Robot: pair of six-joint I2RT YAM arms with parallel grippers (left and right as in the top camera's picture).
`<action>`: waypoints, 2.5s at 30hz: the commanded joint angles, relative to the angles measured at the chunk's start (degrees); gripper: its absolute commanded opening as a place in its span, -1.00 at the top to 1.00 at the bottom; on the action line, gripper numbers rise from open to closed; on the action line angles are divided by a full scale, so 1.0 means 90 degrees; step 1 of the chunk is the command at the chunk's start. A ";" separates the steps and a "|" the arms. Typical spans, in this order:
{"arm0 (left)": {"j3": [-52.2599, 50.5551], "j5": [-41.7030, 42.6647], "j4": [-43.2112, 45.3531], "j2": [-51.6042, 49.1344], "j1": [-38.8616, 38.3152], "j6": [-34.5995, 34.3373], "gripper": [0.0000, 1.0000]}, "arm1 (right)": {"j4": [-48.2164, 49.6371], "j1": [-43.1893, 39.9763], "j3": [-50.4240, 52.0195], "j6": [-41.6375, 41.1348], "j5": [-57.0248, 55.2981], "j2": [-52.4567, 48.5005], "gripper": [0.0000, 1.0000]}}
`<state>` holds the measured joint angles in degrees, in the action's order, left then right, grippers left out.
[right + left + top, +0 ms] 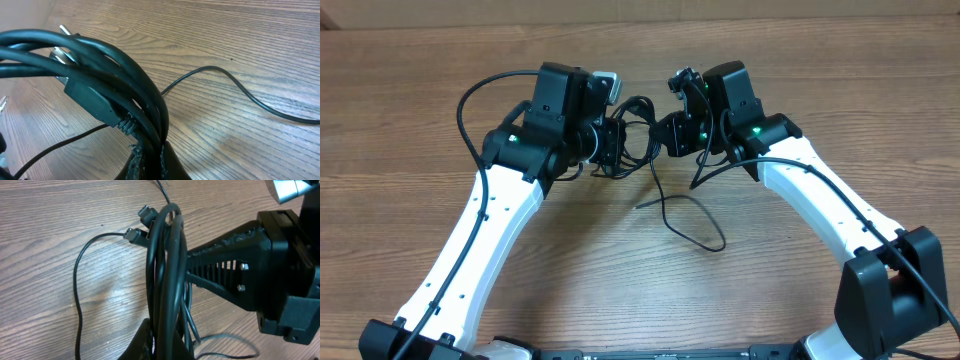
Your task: Untangle cables
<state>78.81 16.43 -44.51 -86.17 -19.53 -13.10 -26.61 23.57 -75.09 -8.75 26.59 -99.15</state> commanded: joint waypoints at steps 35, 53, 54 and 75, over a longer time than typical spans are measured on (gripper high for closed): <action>0.0036 -0.2319 -0.0481 0.0012 0.0053 -0.2115 0.92 | -0.0221 -0.0022 -0.0170 0.0435 0.0095 0.0172 0.93; 0.0036 -0.2319 -0.0481 0.0012 0.0053 -0.2118 0.92 | -0.0245 -0.0019 -0.0170 -0.1294 -0.1387 0.0172 0.07; 0.0036 -0.2319 -0.0481 0.0012 0.0053 -0.2118 0.92 | -0.0265 -0.0019 -0.0170 -0.1292 -0.1387 0.0172 -0.08; 0.0036 -0.0610 0.0044 0.0012 0.0053 -0.0413 0.92 | -0.0721 -0.0019 -0.0165 -0.0974 -0.1384 0.0170 -0.73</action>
<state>78.78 -0.23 -46.65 -86.17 -19.33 -28.01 -33.12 23.49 -75.11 -18.98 14.59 -99.15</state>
